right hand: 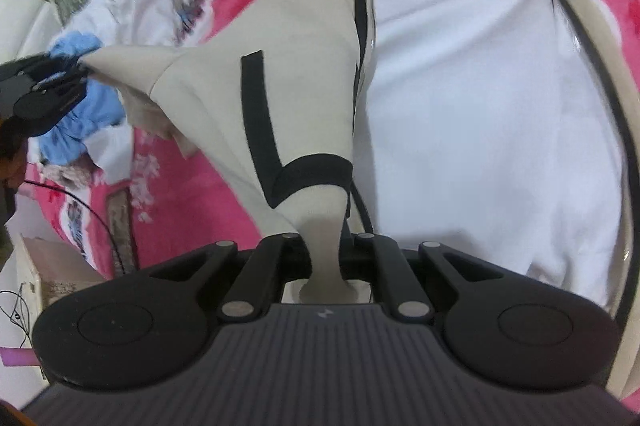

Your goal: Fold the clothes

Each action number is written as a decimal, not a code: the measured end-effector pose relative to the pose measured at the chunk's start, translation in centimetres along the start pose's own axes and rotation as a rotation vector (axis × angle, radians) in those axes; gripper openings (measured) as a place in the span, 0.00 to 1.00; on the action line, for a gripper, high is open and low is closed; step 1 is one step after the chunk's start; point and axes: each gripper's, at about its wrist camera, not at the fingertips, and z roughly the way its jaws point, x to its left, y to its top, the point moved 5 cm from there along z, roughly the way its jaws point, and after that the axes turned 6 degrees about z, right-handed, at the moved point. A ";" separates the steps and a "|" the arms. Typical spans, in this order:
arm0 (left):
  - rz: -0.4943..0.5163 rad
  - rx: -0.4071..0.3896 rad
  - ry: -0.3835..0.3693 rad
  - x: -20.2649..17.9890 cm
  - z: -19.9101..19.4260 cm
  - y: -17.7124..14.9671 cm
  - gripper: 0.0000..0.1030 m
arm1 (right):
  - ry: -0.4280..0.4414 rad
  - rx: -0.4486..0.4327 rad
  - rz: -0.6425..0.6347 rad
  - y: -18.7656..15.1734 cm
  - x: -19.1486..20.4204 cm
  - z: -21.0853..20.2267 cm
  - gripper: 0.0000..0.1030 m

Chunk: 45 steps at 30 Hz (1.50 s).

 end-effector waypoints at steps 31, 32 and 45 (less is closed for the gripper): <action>-0.420 0.249 -0.293 -2.8 11.1 -0.6 0.27 | -0.208 0.056 0.078 -3.5 -2.4 1.7 0.04; -0.489 0.233 -0.306 -1.8 10.9 -1.0 0.21 | -0.204 0.052 0.081 -3.5 -2.3 1.8 0.04; -1.237 -0.413 -0.067 20.5 -4.7 -8.4 0.09 | -0.128 0.055 0.124 -3.5 -1.4 2.0 0.05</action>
